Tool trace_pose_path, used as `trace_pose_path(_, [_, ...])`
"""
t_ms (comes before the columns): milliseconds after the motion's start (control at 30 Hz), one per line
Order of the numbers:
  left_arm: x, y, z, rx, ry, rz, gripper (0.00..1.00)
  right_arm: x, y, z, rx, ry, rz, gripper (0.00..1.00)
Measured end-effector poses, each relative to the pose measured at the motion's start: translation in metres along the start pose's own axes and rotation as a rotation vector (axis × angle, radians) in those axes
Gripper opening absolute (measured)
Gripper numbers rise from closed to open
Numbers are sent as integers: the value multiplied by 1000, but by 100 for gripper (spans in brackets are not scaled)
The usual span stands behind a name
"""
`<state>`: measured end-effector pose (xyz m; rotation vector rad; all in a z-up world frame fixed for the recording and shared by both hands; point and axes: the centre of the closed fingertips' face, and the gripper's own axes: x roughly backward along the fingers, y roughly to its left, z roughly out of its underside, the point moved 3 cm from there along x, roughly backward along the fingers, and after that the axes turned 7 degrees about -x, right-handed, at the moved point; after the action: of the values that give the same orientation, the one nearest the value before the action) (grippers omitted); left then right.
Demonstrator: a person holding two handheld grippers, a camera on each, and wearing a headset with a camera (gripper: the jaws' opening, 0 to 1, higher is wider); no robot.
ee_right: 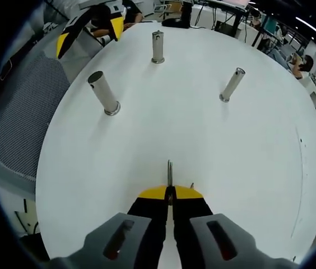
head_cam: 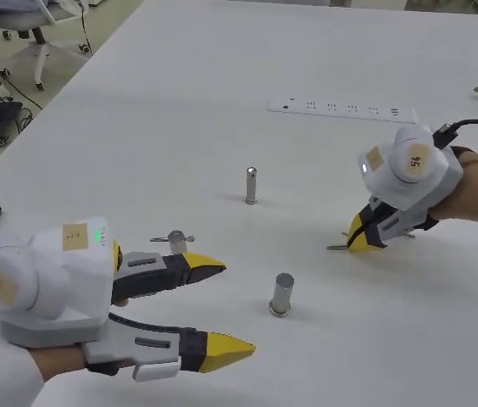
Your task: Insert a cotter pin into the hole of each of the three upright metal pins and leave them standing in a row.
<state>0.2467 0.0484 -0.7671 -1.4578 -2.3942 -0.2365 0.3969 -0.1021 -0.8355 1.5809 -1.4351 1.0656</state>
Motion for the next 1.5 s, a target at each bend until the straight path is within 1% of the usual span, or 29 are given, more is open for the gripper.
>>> trace_pose_path(200, [0,-1,-2,-5,1,3,56,5,7,-1,-8,-18,2,3])
trace_pose_path(433, [-1,-4,-6,-16,0,7,56,10,16,-1,-14,-21,4,3])
trace_pose_path(667, [-2,-4,-13,-19,-15,3,55,22,24,-5,-18,-33,16,2])
trace_pose_path(867, [-5,-7,-17,-27,-13,7,54,31,34,-8,-17,-28,16,2])
trace_pose_path(1200, [-10,-14,-26,-50,-18,16,52,48,57,-19,-5,-29,9,2])
trace_pose_path(1367, [-14,-16,-30,-64,-11,12,48,57,72,-27,11,-25,-3,2])
trace_pose_path(1500, [-16,-17,-35,-73,-16,14,46,61,81,-33,23,-22,-9,2])
